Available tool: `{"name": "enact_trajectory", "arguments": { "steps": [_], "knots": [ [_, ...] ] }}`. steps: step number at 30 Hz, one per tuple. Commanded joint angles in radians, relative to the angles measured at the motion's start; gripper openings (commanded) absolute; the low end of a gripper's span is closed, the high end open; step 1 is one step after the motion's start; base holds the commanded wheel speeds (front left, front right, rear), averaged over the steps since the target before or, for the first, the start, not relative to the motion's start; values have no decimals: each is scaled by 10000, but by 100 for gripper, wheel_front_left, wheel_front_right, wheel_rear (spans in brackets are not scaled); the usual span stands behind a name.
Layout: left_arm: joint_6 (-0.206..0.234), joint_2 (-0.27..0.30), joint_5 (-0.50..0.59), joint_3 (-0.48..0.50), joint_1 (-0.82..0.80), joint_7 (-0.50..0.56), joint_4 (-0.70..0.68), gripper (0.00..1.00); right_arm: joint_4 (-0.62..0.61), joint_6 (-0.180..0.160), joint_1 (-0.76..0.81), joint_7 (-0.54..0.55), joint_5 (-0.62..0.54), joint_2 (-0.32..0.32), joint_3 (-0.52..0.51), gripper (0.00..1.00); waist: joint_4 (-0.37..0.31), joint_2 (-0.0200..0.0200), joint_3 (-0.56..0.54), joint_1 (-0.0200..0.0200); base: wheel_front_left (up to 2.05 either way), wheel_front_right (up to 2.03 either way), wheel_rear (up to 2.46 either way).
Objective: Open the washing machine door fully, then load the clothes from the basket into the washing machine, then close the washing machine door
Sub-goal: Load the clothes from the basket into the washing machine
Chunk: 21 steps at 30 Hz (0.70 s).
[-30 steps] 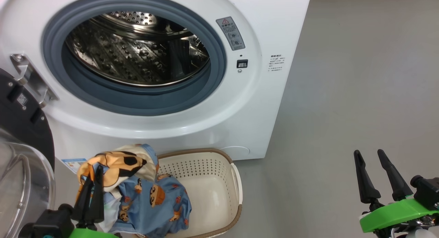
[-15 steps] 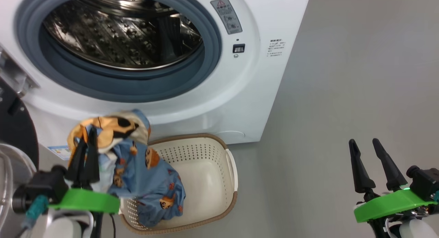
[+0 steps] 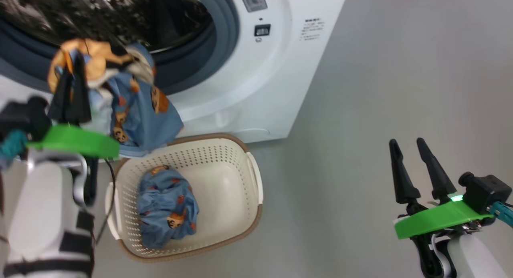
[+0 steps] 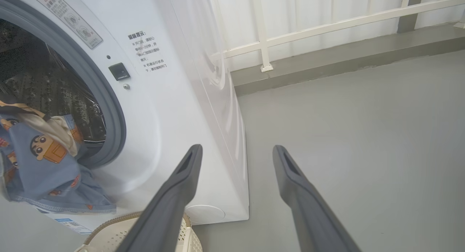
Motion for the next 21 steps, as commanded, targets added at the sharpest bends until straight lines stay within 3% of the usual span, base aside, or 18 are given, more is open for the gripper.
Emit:
{"name": "enact_trajectory", "arguments": {
  "steps": [1, 21],
  "knots": [
    [26, 398, 156, 220, -564, -59, 96, 0, -199, 46, -226, -80, -36, -39, 261, 100, -325, 0, 362, -2, 0, 0, 0],
    [34, 1292, 659, -411, -5879, 145, 5501, 0, -215, 46, -1271, -80, 98, 599, 917, 100, -1581, 0, 2199, -2, 0, 0, 0]
  ]
}}
